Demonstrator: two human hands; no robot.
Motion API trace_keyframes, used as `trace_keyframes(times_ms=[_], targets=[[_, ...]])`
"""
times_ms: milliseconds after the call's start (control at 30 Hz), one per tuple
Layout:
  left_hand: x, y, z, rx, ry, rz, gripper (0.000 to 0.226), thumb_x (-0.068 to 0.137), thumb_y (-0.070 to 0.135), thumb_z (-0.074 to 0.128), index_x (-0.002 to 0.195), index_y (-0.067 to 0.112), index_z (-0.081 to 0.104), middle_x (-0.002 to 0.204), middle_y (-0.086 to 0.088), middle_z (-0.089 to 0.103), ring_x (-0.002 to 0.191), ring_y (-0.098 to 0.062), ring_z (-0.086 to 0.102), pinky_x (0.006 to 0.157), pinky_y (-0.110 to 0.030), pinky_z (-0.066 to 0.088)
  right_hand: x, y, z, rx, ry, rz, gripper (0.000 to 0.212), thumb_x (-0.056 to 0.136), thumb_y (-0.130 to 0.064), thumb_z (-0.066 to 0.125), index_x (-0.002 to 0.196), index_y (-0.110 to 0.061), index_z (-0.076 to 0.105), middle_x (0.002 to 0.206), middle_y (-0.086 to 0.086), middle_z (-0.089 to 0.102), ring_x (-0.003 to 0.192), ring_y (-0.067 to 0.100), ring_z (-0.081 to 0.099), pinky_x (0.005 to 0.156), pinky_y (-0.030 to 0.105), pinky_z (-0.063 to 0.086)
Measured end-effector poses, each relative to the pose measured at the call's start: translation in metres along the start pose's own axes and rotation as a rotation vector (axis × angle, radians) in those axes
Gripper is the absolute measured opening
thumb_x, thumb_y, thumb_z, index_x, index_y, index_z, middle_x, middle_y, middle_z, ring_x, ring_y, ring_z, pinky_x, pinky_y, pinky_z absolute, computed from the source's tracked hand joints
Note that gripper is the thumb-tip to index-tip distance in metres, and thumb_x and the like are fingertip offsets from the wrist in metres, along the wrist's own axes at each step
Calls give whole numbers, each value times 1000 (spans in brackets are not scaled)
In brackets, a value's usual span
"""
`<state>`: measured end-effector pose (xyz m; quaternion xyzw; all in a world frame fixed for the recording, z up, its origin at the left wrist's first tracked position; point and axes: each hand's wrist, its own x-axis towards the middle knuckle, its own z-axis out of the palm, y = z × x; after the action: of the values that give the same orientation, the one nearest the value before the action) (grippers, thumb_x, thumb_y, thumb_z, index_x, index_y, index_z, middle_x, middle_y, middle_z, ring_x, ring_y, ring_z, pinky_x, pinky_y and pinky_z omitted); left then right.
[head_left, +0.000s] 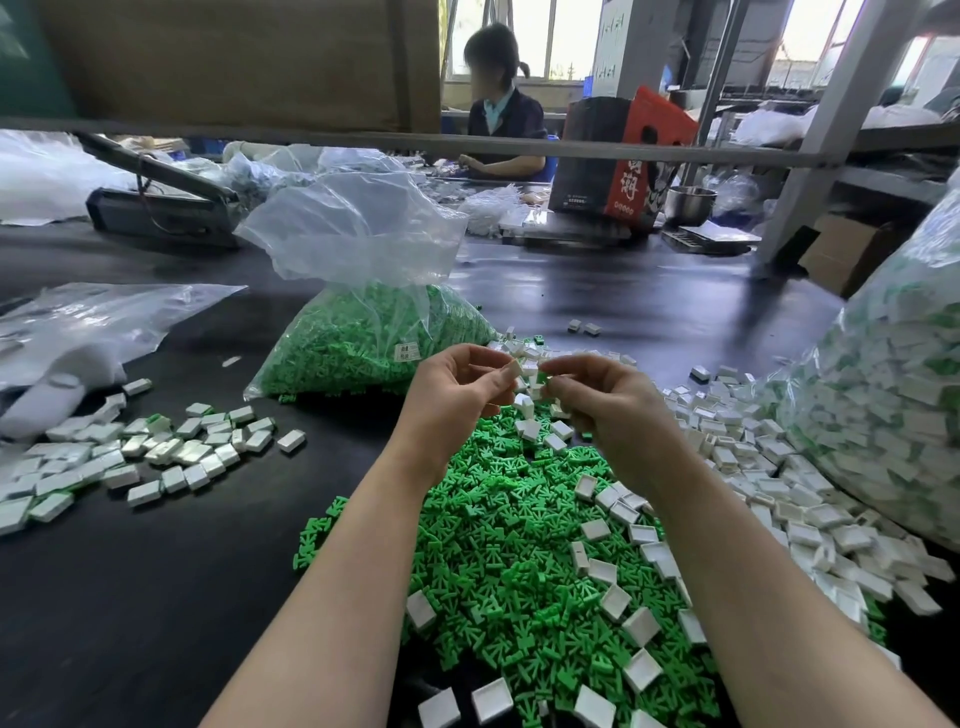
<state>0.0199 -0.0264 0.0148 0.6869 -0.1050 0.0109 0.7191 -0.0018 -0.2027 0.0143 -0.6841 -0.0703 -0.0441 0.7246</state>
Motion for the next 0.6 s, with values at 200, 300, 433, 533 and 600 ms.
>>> trace_keyframes(times_ms=[200, 300, 433, 533, 600], targets=[[-1, 1, 3, 1, -15, -4, 7, 83, 15, 74, 90, 13, 72, 80, -2, 74, 75, -14, 69, 73, -25, 56, 0, -4, 4, 92, 56, -78, 14, 82, 1, 69, 96, -3, 67, 73, 4, 72, 50, 0, 57, 49, 10, 42], [-2, 3, 5, 9, -32, -4, 8, 83, 13, 75, 90, 13, 73, 79, -3, 75, 73, -12, 69, 73, -25, 55, 1, -4, 4, 59, 74, -110, 12, 81, 1, 71, 91, -5, 67, 73, 2, 72, 53, 0, 60, 52, 10, 44], [-3, 4, 7, 3, -40, -2, 7, 82, 13, 75, 89, 14, 73, 79, -5, 74, 72, -12, 68, 74, -26, 55, 2, -1, 3, -34, 100, -137, 11, 81, -1, 74, 88, -9, 70, 78, 2, 74, 72, 11, 69, 66, 16, 51], [-4, 5, 6, 3, -32, 5, 6, 82, 12, 75, 88, 14, 74, 81, -6, 75, 73, -14, 68, 75, -26, 56, 3, 0, 3, -110, 113, -165, 11, 80, -1, 75, 85, -10, 71, 78, 3, 74, 76, 14, 70, 70, 18, 53], [-5, 5, 6, 15, -26, 19, 5, 83, 11, 75, 87, 14, 74, 80, -6, 75, 73, -14, 68, 75, -26, 56, 3, 1, 4, -156, 111, -178, 11, 79, -2, 77, 84, -10, 72, 80, 7, 74, 77, 16, 71, 70, 19, 53]])
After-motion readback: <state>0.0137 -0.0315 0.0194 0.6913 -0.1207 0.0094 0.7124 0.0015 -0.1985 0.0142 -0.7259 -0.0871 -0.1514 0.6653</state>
